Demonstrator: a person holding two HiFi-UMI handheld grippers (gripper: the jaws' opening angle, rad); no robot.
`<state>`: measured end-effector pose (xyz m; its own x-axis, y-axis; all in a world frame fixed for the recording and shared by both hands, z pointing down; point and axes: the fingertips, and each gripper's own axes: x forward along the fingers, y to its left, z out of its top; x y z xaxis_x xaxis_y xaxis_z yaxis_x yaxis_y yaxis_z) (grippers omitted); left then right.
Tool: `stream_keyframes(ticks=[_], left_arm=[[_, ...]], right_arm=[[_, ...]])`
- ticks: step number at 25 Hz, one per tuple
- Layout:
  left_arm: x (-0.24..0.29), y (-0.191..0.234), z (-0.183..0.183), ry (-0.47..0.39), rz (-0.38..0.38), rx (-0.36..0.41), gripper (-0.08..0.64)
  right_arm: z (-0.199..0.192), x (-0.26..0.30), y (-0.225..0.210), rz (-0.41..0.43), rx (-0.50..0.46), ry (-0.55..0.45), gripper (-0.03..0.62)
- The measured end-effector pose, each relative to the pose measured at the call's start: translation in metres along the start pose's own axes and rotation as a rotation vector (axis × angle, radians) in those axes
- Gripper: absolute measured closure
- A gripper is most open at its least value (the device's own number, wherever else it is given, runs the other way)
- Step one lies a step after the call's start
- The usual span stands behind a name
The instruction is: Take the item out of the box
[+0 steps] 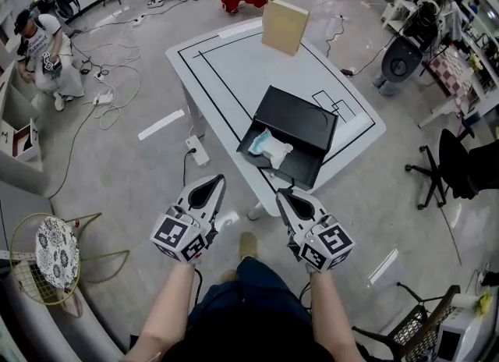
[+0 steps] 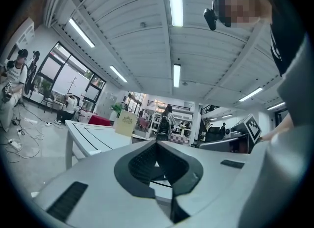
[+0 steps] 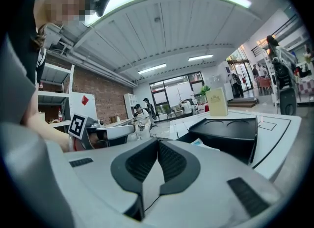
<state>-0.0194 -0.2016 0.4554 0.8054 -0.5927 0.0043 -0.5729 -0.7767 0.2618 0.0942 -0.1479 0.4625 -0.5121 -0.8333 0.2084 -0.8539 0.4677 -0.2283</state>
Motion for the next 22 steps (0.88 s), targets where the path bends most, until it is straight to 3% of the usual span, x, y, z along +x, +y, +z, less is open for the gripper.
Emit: stream_keyframes(ticks=[11, 22], left_arm=[[0.056, 0.028, -0.013, 0.045, -0.003, 0.002, 0.548], [0.089, 0.052, -0.032, 0.089, 0.030, -0.004, 0.548]], right_arm=[[0.002, 0.047, -0.051, -0.006, -0.068, 0.122, 0.588], [-0.016, 0.087, -0.092, 0.012, -0.147, 0.330, 0.588]])
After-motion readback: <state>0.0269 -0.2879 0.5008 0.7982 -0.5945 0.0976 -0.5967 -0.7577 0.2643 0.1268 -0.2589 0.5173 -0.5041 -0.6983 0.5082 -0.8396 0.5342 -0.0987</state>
